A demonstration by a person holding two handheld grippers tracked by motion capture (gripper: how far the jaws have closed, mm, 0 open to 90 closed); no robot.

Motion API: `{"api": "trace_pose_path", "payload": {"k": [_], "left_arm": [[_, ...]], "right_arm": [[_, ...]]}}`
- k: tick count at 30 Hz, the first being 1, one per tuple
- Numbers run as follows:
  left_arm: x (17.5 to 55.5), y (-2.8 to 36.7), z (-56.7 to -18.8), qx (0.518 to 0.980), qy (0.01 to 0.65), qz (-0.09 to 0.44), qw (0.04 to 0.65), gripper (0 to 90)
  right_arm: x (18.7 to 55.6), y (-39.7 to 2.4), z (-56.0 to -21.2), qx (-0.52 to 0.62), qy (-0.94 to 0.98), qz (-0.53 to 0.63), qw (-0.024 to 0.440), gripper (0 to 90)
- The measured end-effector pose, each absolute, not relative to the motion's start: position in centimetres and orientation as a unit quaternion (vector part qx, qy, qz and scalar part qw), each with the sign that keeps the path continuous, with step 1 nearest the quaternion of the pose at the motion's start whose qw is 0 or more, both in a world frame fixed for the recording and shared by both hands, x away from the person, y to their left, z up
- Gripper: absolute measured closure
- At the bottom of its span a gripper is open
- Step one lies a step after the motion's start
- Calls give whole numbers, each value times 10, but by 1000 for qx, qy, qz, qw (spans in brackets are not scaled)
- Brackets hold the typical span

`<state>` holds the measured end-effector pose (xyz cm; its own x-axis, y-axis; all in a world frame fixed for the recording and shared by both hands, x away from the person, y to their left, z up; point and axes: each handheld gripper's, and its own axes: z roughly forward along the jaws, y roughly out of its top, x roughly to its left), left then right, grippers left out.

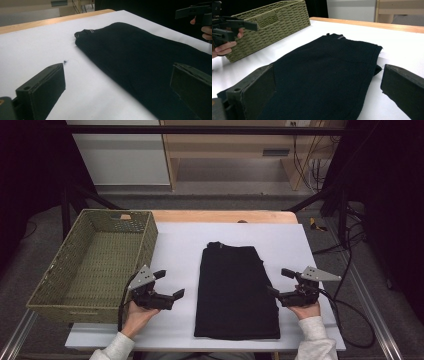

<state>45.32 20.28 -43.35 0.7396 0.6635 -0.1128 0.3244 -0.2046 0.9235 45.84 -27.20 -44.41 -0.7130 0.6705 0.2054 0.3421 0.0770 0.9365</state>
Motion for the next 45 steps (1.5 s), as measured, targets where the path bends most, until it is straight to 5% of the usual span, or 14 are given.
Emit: {"api": "trace_pose_path", "payload": {"k": [45], "left_arm": [[470,178,-424,774,346,148,509,0]], "right_arm": [[453,-264,-437,346,731,570,144,3]]}}
